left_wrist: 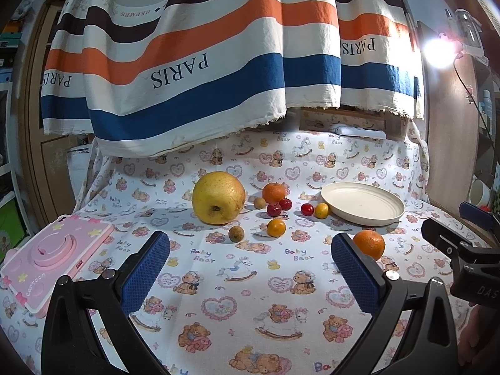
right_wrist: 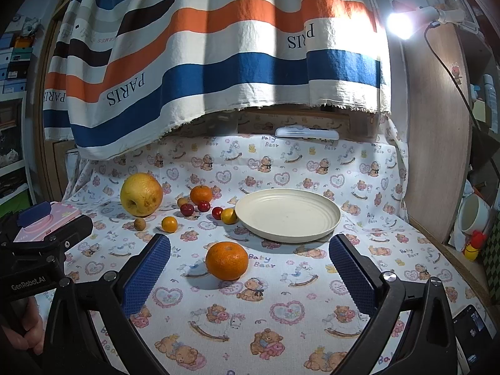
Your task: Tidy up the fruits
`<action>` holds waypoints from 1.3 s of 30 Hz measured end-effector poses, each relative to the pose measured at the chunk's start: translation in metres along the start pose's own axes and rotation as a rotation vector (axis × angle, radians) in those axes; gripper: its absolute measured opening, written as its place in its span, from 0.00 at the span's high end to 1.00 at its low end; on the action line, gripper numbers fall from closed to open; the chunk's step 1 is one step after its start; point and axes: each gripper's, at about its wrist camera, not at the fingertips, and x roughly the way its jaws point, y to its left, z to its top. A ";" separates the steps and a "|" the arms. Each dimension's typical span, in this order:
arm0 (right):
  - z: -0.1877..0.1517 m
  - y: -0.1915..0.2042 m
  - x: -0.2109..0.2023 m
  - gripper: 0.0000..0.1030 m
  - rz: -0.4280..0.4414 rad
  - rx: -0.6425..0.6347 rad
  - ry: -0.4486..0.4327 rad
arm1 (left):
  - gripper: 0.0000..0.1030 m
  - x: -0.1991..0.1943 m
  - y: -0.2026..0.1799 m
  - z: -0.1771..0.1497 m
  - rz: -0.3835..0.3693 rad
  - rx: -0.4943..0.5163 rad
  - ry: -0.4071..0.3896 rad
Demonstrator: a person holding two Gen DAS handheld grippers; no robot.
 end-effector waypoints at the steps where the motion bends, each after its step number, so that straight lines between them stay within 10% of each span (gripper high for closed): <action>1: 0.000 0.000 0.000 0.01 0.000 0.000 0.000 | 0.00 -0.001 0.001 0.000 0.001 0.000 -0.003; 39: 0.016 0.001 -0.039 0.01 -0.047 0.052 -0.117 | 0.00 -0.050 -0.009 0.025 -0.013 0.106 -0.145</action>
